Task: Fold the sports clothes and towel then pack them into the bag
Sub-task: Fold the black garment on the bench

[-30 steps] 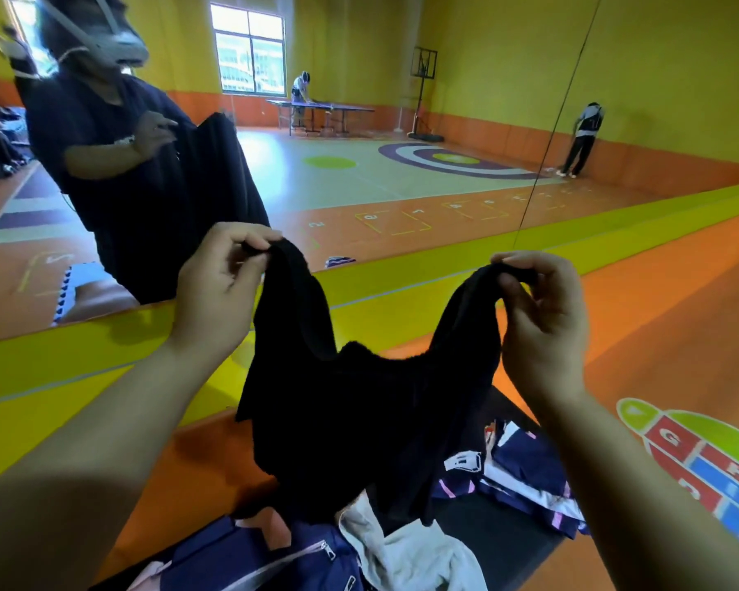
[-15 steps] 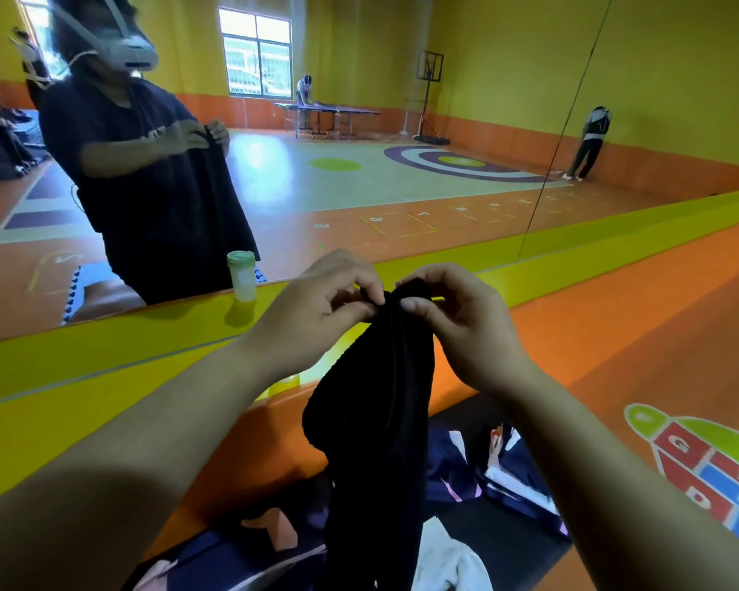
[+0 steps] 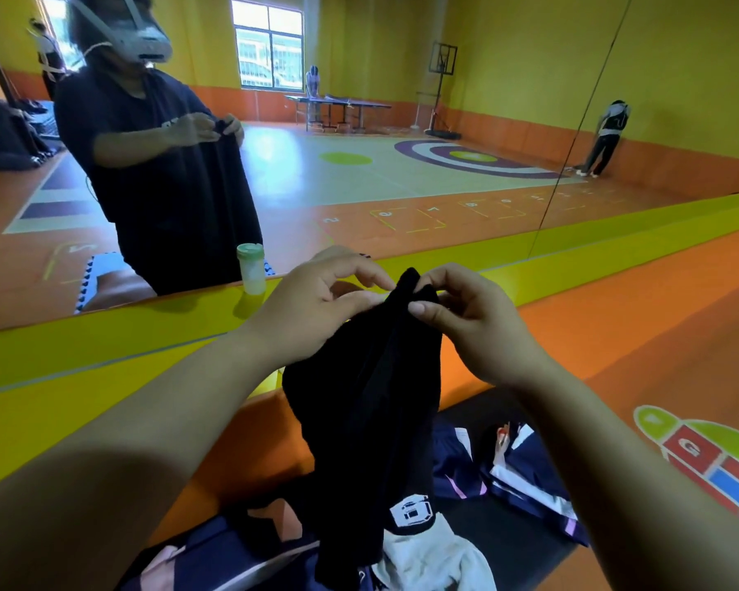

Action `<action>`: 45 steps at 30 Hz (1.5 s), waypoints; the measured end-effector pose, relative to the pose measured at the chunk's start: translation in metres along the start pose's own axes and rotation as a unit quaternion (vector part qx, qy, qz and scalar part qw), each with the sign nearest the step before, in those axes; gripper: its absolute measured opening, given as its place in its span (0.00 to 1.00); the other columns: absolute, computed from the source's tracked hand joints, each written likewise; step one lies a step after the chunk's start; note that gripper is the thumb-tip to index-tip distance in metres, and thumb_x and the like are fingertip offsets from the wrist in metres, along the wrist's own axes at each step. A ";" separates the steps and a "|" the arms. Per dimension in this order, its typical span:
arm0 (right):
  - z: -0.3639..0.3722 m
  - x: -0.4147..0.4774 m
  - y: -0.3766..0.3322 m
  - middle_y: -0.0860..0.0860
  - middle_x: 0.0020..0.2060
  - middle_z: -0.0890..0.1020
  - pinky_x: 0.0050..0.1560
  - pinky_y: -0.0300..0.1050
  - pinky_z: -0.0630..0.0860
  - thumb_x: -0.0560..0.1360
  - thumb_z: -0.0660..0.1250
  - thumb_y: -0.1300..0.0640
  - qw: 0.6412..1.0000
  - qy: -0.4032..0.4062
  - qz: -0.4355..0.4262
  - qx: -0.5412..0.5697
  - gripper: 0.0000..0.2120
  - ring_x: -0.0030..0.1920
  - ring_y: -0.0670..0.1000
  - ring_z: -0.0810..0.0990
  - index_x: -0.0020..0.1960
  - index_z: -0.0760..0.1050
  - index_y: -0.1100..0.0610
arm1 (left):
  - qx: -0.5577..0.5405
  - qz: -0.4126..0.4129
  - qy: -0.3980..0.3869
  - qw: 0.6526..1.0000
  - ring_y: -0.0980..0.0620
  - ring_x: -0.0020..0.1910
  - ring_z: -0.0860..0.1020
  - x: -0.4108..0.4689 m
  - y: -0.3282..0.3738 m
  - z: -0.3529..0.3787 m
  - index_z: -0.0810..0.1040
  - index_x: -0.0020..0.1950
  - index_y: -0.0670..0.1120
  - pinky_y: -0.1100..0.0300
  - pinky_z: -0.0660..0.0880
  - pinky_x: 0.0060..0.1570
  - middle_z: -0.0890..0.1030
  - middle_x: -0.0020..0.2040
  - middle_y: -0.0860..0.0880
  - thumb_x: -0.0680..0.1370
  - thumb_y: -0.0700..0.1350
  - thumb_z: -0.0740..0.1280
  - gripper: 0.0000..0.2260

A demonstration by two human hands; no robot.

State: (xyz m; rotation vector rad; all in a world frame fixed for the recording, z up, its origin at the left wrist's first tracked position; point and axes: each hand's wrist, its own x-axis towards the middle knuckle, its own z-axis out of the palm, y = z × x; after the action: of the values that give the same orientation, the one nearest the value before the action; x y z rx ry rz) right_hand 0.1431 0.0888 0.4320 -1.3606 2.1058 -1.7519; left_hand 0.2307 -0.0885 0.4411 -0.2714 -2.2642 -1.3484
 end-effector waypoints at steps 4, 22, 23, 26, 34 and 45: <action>-0.010 -0.003 0.007 0.41 0.33 0.79 0.39 0.40 0.72 0.74 0.68 0.65 0.997 0.076 0.002 -0.001 0.11 0.36 0.44 0.76 0.42 0.74 0.50 | 0.067 0.026 -0.042 0.997 0.58 0.53 0.74 -0.020 -0.018 -0.004 0.79 0.48 0.56 0.71 0.66 0.52 0.73 0.52 0.49 0.73 0.55 0.64 0.07; -0.043 -0.026 0.046 0.41 0.33 0.77 0.35 0.36 0.68 0.71 0.66 0.55 0.995 0.071 0.071 0.012 0.03 0.33 0.46 0.71 0.41 0.72 0.51 | 0.384 0.118 -0.229 0.887 0.56 0.35 0.66 0.003 -0.054 -0.021 0.63 0.35 0.50 0.68 0.64 0.36 0.66 0.34 0.56 0.69 0.70 0.59 0.23; -0.044 -0.028 0.048 0.41 0.33 0.77 0.36 0.37 0.68 0.71 0.66 0.54 0.995 0.071 0.073 0.008 0.03 0.34 0.45 0.72 0.42 0.72 0.51 | 0.380 0.120 -0.236 0.886 0.57 0.36 0.65 0.004 -0.055 -0.018 0.62 0.35 0.52 0.71 0.63 0.37 0.66 0.34 0.57 0.69 0.70 0.59 0.22; -0.049 -0.036 0.052 0.40 0.34 0.77 0.38 0.40 0.68 0.71 0.67 0.52 0.993 0.071 0.090 -0.016 0.04 0.35 0.46 0.71 0.43 0.71 0.49 | 0.348 0.102 -0.226 0.904 0.63 0.37 0.68 0.008 -0.058 -0.010 0.58 0.34 0.56 0.73 0.63 0.37 0.66 0.33 0.57 0.71 0.71 0.56 0.20; -0.073 -0.061 0.053 0.52 0.49 0.79 0.39 0.50 0.78 0.64 0.78 0.57 0.967 -0.054 0.200 -0.147 0.33 0.35 0.54 0.78 0.62 0.67 0.37 | 0.329 0.040 -0.259 0.907 0.68 0.39 0.70 0.016 -0.061 0.021 0.62 0.37 0.57 0.69 0.63 0.34 0.70 0.35 0.58 0.72 0.63 0.65 0.15; -0.117 -0.070 0.094 0.51 0.30 0.79 0.35 0.44 0.78 0.72 0.72 0.62 0.917 -0.106 0.325 -0.205 0.09 0.27 0.46 0.79 0.49 0.73 0.58 | 0.281 -0.101 -0.371 0.879 0.53 0.46 0.74 0.056 -0.096 0.092 0.74 0.55 0.53 0.63 0.68 0.43 0.78 0.47 0.54 0.68 0.53 0.75 0.19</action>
State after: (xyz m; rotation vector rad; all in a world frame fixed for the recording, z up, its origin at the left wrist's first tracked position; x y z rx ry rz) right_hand 0.0657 0.2176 0.3626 -0.7053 2.4760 -0.9011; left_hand 0.1149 -0.0599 0.3592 -0.4005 -3.2870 -0.6414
